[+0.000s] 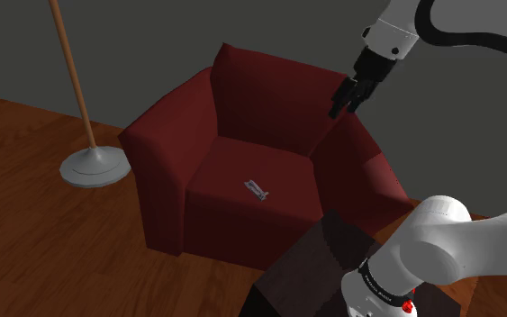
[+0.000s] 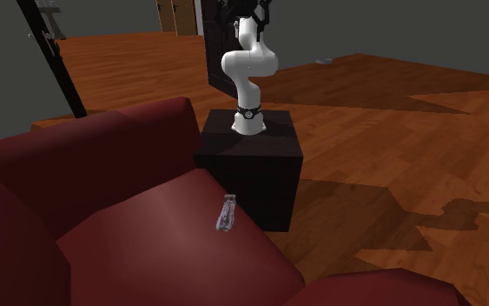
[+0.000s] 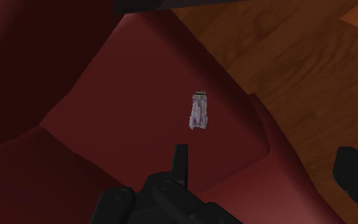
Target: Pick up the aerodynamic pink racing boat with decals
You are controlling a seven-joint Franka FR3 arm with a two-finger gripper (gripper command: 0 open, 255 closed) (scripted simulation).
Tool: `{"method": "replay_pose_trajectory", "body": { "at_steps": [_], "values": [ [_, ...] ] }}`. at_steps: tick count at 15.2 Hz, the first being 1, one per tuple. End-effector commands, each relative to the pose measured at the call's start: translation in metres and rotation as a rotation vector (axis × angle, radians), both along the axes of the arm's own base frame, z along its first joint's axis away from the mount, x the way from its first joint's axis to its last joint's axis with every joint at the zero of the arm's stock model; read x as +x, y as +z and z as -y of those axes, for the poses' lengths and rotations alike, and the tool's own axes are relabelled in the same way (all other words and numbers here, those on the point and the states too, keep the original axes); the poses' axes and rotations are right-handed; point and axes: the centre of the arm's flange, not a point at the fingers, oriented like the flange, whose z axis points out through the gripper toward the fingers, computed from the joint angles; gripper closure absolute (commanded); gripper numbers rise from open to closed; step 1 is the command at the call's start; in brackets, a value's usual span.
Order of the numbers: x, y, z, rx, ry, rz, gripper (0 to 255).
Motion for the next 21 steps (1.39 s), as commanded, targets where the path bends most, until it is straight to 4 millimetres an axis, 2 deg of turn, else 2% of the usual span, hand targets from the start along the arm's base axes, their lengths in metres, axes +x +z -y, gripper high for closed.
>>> {"method": "replay_pose_trajectory", "body": {
  "at_steps": [1, 21],
  "values": [
    [0.000, 0.000, 0.000, 0.000, 0.000, 0.000, 0],
    [0.111, -0.240, 0.004, -0.056, -0.027, -0.022, 0]
  ]
}}
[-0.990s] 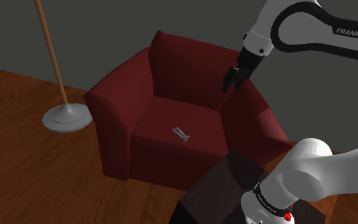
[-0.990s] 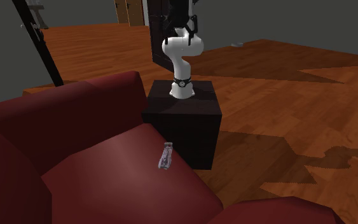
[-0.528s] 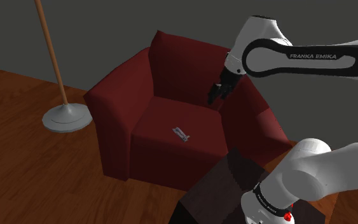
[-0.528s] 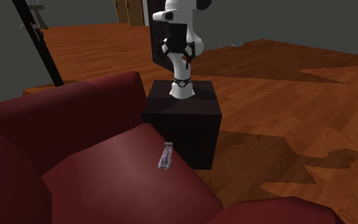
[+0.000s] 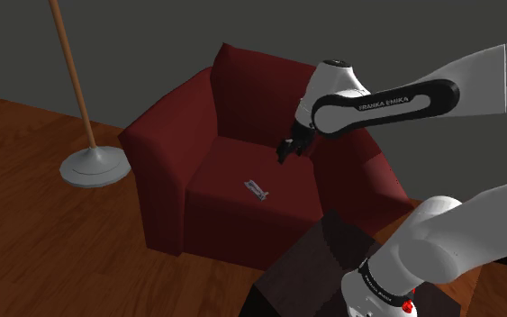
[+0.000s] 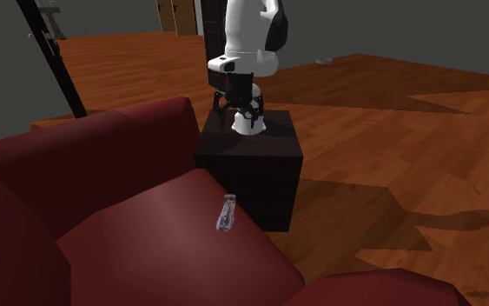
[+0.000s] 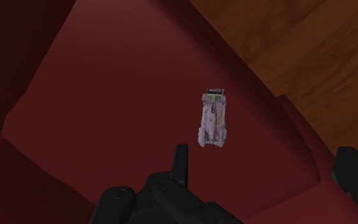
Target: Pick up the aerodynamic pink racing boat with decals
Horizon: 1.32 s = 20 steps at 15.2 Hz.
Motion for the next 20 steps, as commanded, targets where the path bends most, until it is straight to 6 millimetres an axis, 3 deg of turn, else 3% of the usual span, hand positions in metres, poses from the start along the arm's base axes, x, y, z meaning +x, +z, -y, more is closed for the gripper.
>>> {"method": "replay_pose_trajectory", "body": {
  "at_steps": [1, 17, 20],
  "values": [
    [0.012, -0.027, 0.002, -0.005, -0.002, 0.000, 0],
    [0.097, -0.221, 0.018, -0.050, -0.024, -0.018, 0],
    [0.102, -0.243, 0.019, -0.053, -0.025, -0.019, 0]
  ]
}}
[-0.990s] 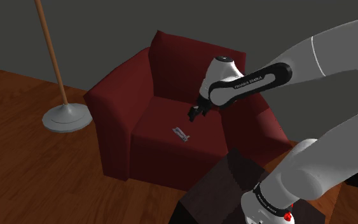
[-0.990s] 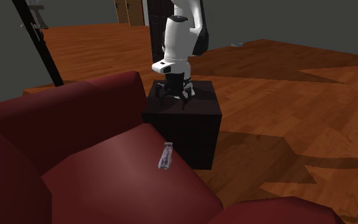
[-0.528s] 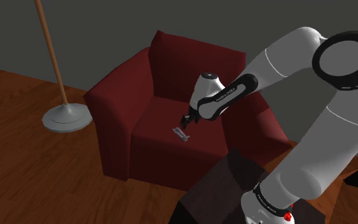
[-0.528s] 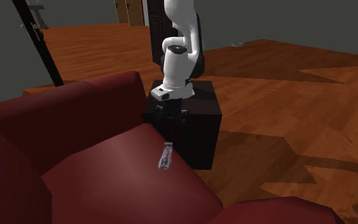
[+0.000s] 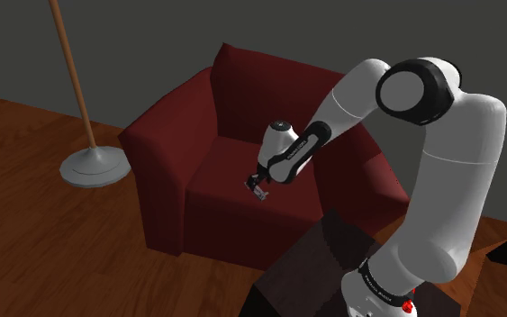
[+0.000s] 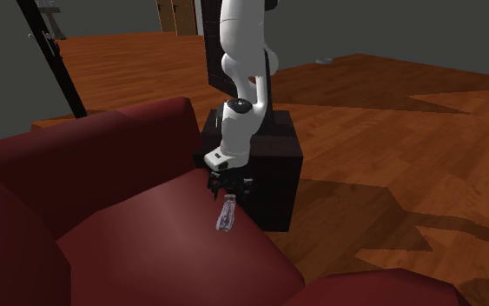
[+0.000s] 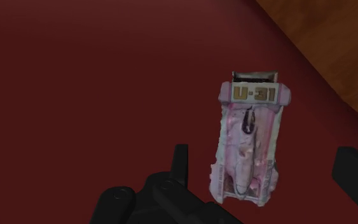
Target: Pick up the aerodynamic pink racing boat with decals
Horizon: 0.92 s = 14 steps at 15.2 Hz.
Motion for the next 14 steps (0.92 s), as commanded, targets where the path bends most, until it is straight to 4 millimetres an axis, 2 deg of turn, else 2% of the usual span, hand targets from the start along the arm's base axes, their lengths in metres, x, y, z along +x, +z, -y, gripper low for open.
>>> {"method": "replay_pose_trajectory", "body": {
  "at_steps": [1, 5, 8, 9, 14],
  "values": [
    [0.001, -0.012, 0.002, -0.001, 0.000, 0.000, 0],
    [0.001, -0.033, 0.002, -0.001, 0.000, 0.000, 0],
    [0.001, -0.036, 0.002, -0.001, 0.000, 0.000, 0],
    [0.001, -0.036, 0.002, -0.001, 0.000, 0.000, 255],
    [0.001, -0.036, 0.002, -0.001, 0.000, 0.000, 255]
  ]
}}
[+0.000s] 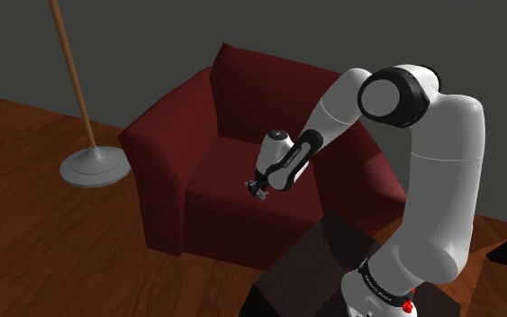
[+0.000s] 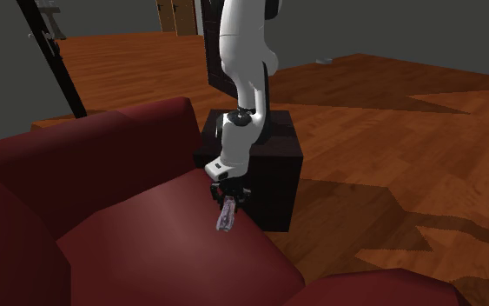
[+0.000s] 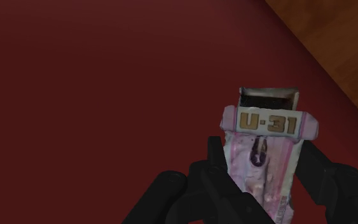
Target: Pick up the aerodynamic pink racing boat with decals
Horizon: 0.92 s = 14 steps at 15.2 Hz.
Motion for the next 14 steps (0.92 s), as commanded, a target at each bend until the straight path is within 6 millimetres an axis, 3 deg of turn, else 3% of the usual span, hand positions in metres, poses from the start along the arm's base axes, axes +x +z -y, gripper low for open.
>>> {"method": "replay_pose_trajectory", "body": {
  "at_steps": [1, 4, 14],
  "values": [
    [0.000, 0.000, 0.000, 0.000, 0.000, 0.000, 255],
    [0.000, 0.000, 0.000, 0.000, 0.000, 0.000, 255],
    [0.000, 0.053, 0.000, 0.000, 0.000, 0.000, 255]
  ]
}}
